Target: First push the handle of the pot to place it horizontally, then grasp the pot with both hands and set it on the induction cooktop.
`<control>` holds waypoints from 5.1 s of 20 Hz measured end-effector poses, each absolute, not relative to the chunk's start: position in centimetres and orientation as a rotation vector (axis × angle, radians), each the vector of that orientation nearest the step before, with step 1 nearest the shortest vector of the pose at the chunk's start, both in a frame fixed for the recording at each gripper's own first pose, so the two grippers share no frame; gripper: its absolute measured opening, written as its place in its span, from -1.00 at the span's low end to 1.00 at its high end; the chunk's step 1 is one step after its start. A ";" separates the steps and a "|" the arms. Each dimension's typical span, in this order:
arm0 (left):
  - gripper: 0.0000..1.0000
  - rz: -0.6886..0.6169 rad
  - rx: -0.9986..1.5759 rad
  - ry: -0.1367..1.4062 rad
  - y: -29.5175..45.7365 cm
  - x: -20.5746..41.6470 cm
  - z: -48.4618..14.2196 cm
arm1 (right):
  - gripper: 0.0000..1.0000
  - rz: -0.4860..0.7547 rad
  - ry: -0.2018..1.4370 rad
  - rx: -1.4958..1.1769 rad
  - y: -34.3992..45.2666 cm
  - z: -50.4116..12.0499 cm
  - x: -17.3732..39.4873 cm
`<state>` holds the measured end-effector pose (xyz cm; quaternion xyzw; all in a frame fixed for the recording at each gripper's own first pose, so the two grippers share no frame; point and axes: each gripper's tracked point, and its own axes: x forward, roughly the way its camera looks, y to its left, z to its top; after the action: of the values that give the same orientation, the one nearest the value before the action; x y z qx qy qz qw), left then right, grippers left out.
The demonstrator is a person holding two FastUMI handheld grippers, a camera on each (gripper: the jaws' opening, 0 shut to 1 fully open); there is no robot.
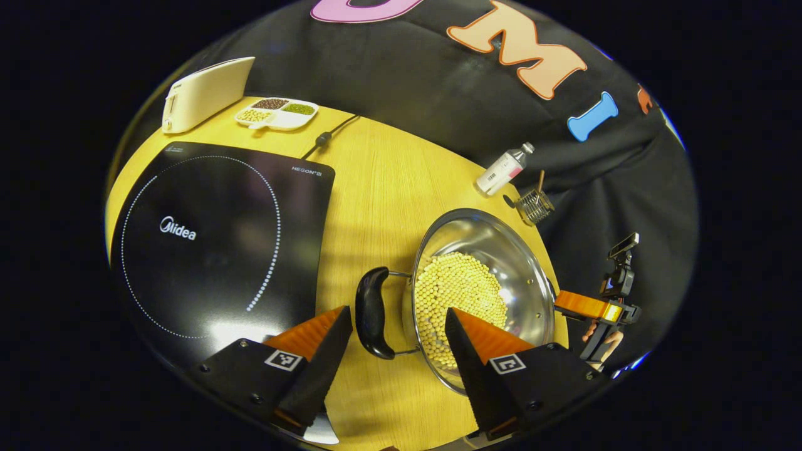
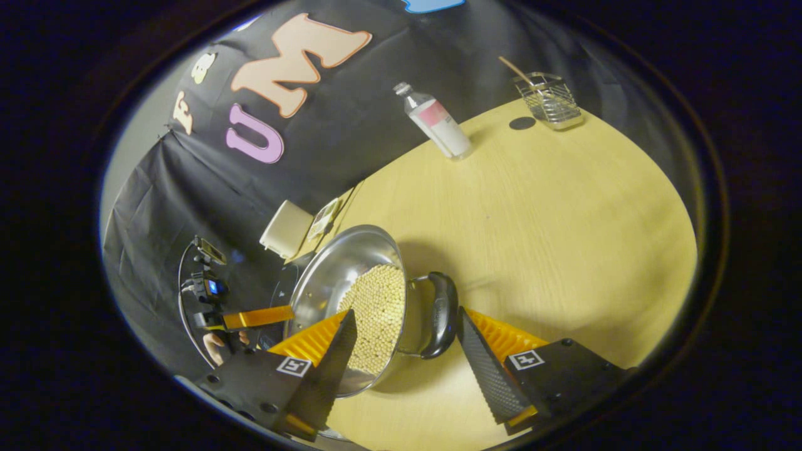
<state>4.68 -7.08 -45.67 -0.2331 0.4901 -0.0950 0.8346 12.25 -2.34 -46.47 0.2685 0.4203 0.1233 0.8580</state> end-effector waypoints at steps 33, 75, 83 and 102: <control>0.09 -0.222 -0.401 0.956 -5.6 6.0 -45.0 | -0.14 0.111 0.894 0.520 0.2 -46.0 10.0; 0.10 0.053 -0.328 0.718 26.0 5.2 -42.7 | -0.03 0.300 0.672 0.620 32.1 -45.4 16.3; 0.10 0.067 -0.344 0.694 26.2 5.2 -42.6 | -0.16 0.319 0.660 0.640 32.3 -45.4 16.8; 0.93 0.346 -0.223 0.350 31.2 1.8 -33.3 | 0.84 0.273 0.412 0.323 23.2 -39.7 16.5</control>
<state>1.81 31.24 -33.31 -0.1100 0.1731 0.1707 0.9637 16.50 23.23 -39.69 0.1593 0.2028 0.1346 0.9568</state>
